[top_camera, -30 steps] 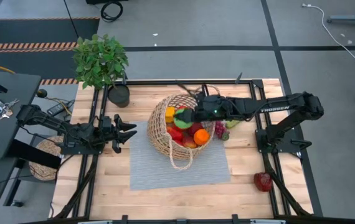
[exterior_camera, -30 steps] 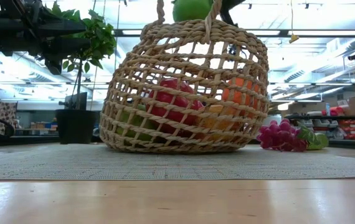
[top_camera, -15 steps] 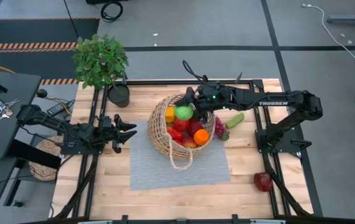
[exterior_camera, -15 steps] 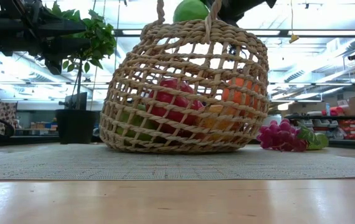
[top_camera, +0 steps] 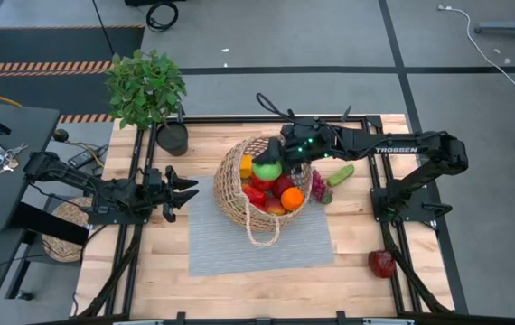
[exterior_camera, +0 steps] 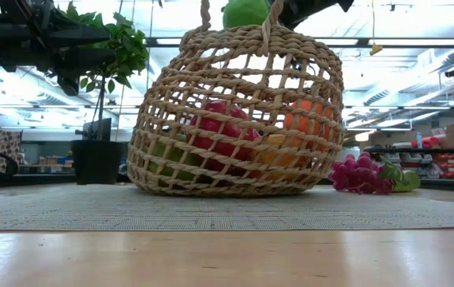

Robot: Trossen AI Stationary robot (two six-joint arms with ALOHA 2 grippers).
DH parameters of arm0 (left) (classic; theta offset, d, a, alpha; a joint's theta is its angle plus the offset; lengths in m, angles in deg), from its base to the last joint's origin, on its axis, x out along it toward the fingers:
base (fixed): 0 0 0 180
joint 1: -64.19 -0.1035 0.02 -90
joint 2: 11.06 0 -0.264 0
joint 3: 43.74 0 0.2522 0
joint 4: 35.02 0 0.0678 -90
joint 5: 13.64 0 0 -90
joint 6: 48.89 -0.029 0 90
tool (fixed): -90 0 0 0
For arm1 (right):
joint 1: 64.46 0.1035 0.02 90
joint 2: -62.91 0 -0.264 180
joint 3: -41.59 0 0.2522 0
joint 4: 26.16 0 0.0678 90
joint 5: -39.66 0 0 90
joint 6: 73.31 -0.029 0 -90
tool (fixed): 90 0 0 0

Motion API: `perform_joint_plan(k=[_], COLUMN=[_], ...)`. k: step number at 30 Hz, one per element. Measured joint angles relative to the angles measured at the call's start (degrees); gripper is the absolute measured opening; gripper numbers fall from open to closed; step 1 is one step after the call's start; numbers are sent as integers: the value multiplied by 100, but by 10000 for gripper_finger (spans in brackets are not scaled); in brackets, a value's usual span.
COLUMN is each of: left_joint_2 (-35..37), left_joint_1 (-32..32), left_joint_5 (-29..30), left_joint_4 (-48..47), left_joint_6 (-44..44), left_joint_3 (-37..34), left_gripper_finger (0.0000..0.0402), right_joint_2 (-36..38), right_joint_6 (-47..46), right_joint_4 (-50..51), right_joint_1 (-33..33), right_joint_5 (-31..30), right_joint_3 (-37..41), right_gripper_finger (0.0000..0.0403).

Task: Build produce basket
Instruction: Put the green apple into the brown basket

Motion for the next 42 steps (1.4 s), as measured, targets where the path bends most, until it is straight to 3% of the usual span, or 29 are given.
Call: perform_joint_plan(k=[13, 22, 32, 42], left_joint_2=[0, 2, 0, 2], left_joint_1=[0, -2, -2, -2], left_joint_5=[0, 0, 0, 0], left_joint_4=[-2, 0, 0, 0], left_joint_6=[2, 0, 2, 2], left_joint_3=[0, 0, 0, 0], left_gripper_finger=[160, 160, 160, 160], right_joint_2=[0, 2, 2, 4], right_joint_6=[3634, 5049, 8447, 8546], right_joint_4=[-10, -108, 603, 1419], right_joint_1=[24, -242, -488, -700], right_joint_5=[18, -22, -100, -735], right_joint_3=[0, 0, 0, 0], right_gripper_finger=[369, 369, 369, 369])
